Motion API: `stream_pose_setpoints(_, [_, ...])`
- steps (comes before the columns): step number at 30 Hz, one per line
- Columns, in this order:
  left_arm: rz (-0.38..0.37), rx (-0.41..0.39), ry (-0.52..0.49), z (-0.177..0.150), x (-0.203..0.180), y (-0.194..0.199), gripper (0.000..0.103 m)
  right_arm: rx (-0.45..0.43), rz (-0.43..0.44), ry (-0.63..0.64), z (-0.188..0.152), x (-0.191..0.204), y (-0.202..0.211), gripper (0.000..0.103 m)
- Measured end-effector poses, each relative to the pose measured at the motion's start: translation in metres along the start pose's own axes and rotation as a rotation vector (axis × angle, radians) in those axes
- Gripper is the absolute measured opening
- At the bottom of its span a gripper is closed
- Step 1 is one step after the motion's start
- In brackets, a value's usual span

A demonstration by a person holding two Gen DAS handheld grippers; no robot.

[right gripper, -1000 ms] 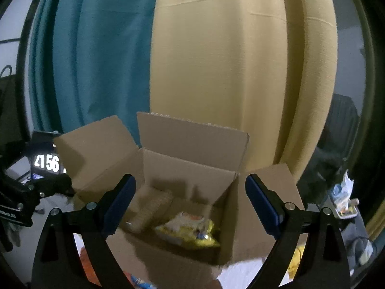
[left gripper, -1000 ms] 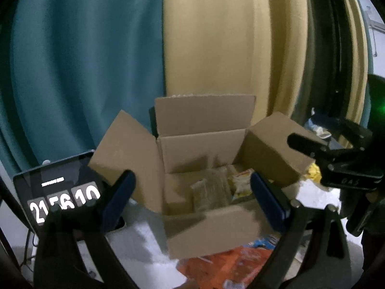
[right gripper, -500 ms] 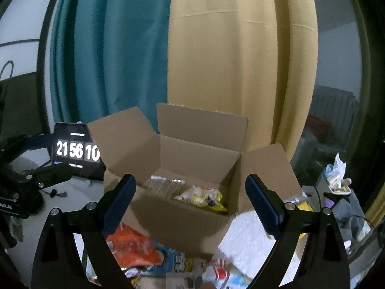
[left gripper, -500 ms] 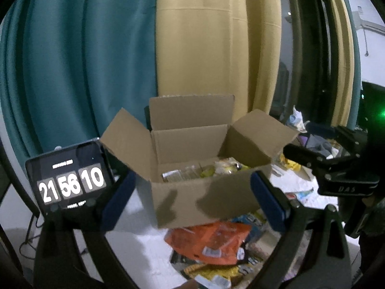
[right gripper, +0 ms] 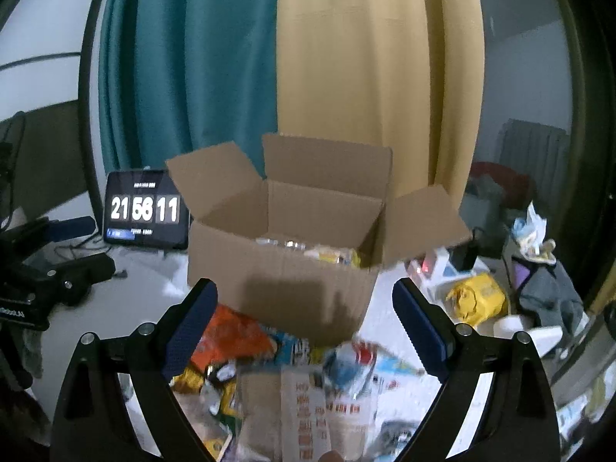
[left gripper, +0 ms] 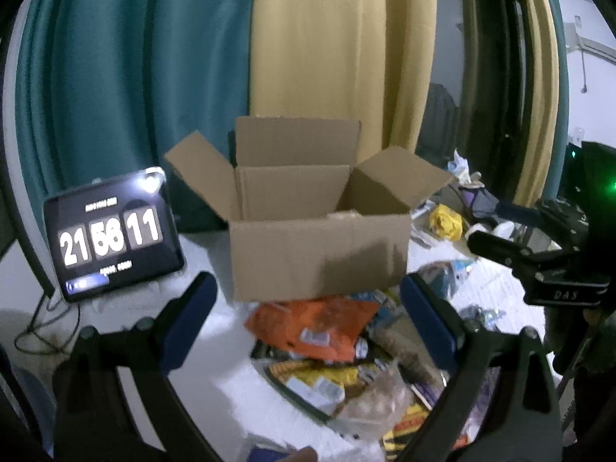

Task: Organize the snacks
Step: 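Open both grippers to drop the snacks and withdraw from the box, then grasp the blue-and-white box with the left gripper while the right gripper grasps a white bread pack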

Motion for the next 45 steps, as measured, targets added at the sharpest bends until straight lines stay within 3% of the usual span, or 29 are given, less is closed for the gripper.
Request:
stream_pose_setpoints(14, [0.021, 0.118, 0.055, -0.080, 0.009, 0.015, 0.097, 0.134, 0.007, -0.077, -0.081, -0.006, -0.002, 0.094])
stream_pose_setpoints(27, [0.103, 0.263, 0.090, -0.147, 0.052, 0.022, 0.097, 0.267, 0.012, -0.119, -0.140, -0.002, -0.030, 0.094])
stream_pose_setpoints(39, [0.121, 0.404, 0.033, -0.198, 0.059, 0.019, 0.097, 0.329, 0.067, -0.197, -0.157, 0.014, -0.047, 0.094])
stream_pose_setpoints(41, [0.122, 0.408, 0.024, -0.199, 0.058, 0.019, 0.096, 0.334, 0.068, -0.209, -0.156, 0.015, -0.046, 0.091])
stream_pose_setpoints(42, [0.120, 0.405, 0.025, -0.199, 0.058, 0.019, 0.096, 0.330, 0.083, -0.211, -0.155, 0.017, -0.045, 0.083])
stream_pose_setpoints(43, [0.115, 0.402, 0.026, -0.199, 0.057, 0.019, 0.094, 0.326, 0.095, -0.209, -0.154, 0.020, -0.045, 0.070])
stream_pose_setpoints(45, [0.118, 0.391, -0.001, -0.197, 0.056, 0.019, 0.069, 0.324, 0.089, -0.197, -0.153, 0.022, -0.045, 0.066])
Point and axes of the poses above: each gripper's, at about its wrist camera, not at the fingertips, and y roughly against the way its jaws point, x to its left, z to its top, the point moved 8 cm from there along -y, roughly the way its jaws point, and after that the axes turned 8 degrees about -x, right-handed, at the moved point
